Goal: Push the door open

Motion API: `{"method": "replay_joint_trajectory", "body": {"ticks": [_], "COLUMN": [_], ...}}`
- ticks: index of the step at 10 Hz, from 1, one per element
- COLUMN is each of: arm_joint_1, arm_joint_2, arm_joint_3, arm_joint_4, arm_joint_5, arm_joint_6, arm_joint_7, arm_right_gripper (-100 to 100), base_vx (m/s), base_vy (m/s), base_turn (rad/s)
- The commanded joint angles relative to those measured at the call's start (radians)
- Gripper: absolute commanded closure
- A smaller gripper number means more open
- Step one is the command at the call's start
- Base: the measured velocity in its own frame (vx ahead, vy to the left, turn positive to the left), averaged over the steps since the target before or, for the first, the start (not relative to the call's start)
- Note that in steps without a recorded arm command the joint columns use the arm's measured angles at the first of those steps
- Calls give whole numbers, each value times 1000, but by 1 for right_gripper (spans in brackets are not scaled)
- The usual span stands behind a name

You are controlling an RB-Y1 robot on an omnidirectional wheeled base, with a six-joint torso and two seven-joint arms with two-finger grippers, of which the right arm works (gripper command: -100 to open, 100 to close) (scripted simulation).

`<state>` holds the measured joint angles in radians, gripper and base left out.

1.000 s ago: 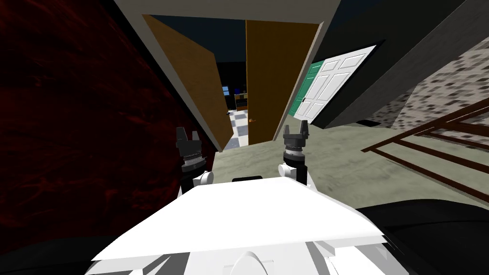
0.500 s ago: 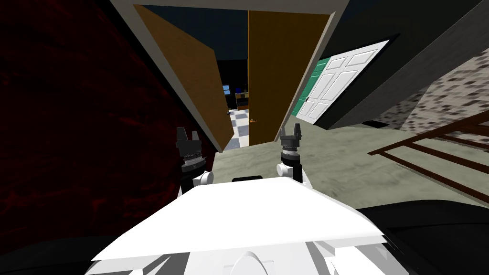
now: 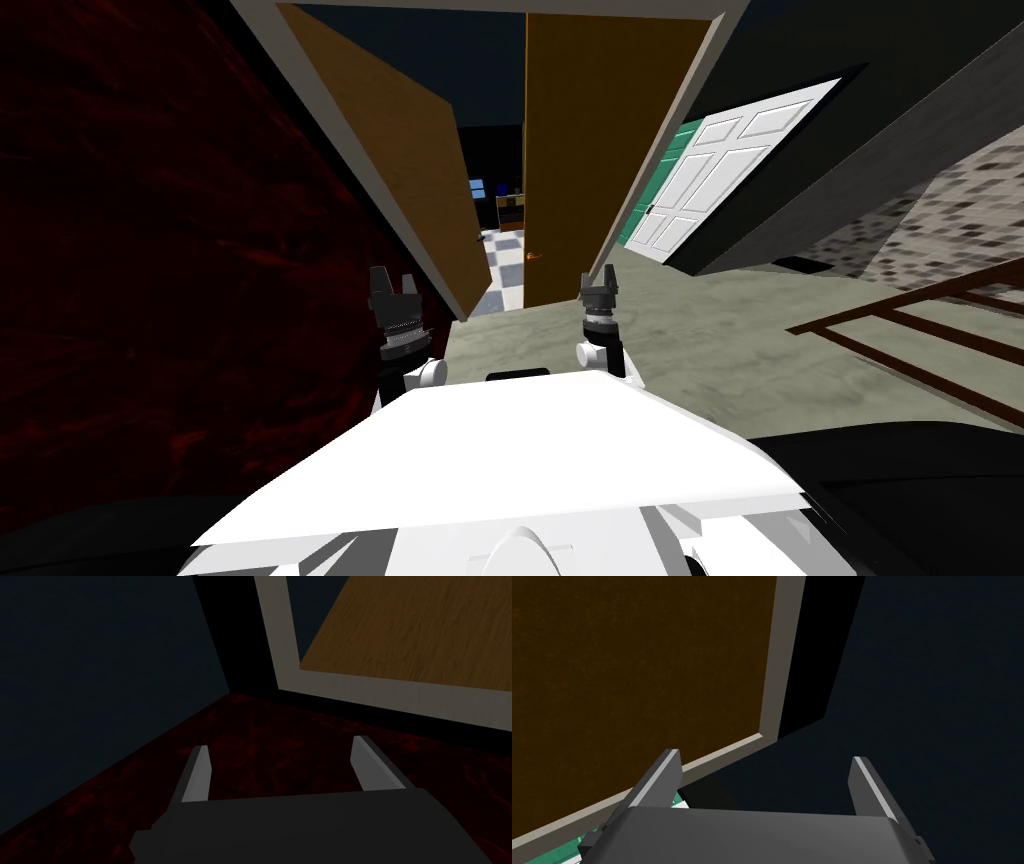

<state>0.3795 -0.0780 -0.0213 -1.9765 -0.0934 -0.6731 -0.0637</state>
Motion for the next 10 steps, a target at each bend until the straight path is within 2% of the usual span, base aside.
{"method": "replay_joint_trajectory", "body": {"ticks": [1, 6, 7, 10], "arm_joint_1": [-12, -64, -64, -98], "arm_joint_2": [-8, -29, -29, -41], "arm_joint_3": [0, 6, 6, 10], "arm_joint_4": [39, 184, 188, 282], "arm_joint_5": [-6, -19, -19, -28], "arm_joint_6": [-5, -23, -23, -34], "arm_joint_7": [-3, -8, -8, -10], "arm_right_gripper": [-100, -100, -100, -100], "base_vx": [94, 96, 65, 76], "base_vy": [-12, -16, -3, -15], "base_turn": [41, 53, 13, 49]}}
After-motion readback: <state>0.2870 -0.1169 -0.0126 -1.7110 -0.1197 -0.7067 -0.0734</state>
